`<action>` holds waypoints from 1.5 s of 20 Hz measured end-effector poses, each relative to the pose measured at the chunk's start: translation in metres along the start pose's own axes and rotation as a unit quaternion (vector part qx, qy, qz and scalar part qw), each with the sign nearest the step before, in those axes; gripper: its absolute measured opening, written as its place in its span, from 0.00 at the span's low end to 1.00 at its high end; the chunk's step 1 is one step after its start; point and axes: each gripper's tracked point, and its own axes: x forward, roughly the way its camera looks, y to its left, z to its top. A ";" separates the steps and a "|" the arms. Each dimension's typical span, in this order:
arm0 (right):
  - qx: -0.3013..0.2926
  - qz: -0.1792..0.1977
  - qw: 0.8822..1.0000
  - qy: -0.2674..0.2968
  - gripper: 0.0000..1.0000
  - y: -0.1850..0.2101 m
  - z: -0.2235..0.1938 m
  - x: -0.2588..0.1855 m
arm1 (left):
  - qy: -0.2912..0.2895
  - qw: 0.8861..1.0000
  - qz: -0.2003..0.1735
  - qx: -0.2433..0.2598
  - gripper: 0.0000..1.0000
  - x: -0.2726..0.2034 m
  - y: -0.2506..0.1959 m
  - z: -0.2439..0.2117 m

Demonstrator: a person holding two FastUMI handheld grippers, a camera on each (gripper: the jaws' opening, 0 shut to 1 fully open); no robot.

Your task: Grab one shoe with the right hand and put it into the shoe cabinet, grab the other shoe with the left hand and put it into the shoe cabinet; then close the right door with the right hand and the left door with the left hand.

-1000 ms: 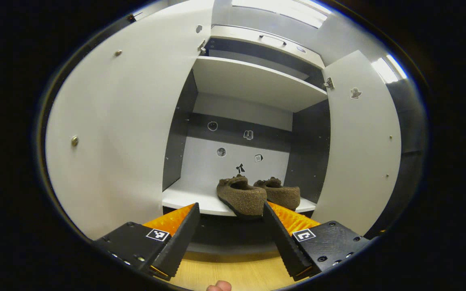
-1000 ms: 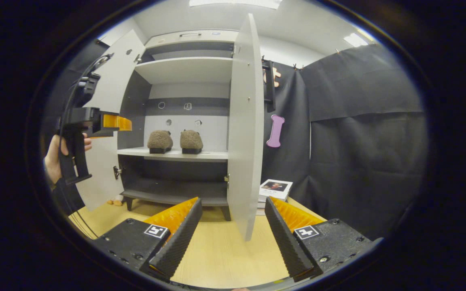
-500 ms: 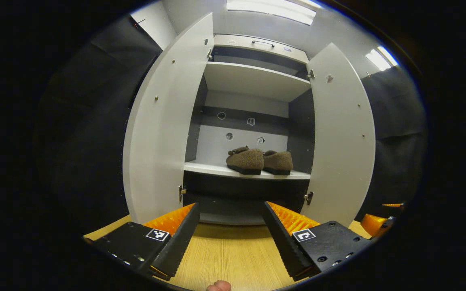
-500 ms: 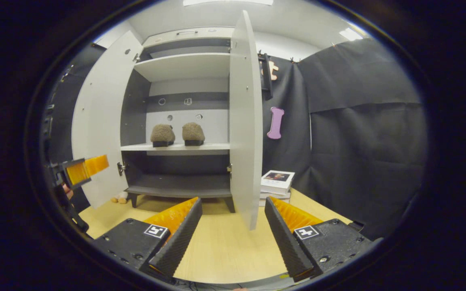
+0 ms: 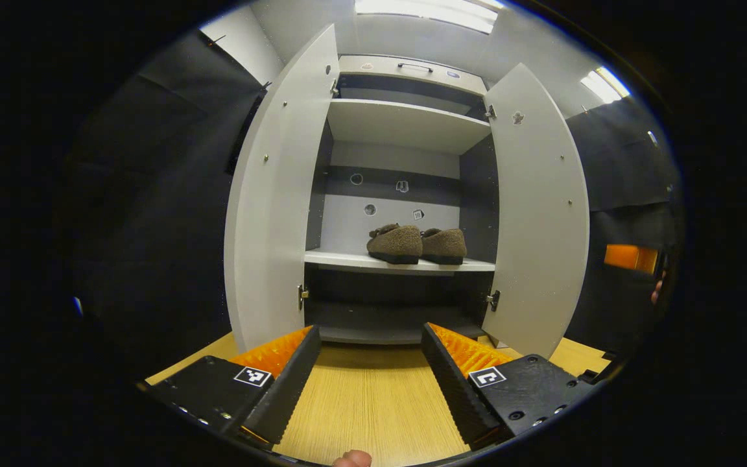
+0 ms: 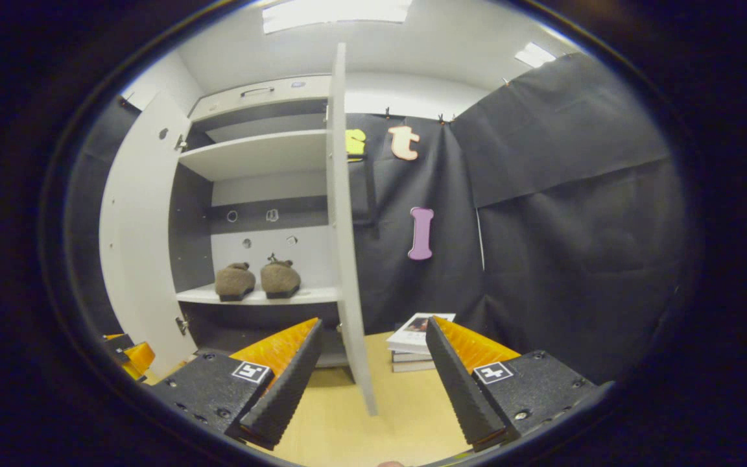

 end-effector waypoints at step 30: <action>-0.067 0.096 0.993 -0.037 0.95 0.034 0.093 0.115 | 0.014 1.000 -0.017 -0.020 0.95 0.017 -0.002 -0.003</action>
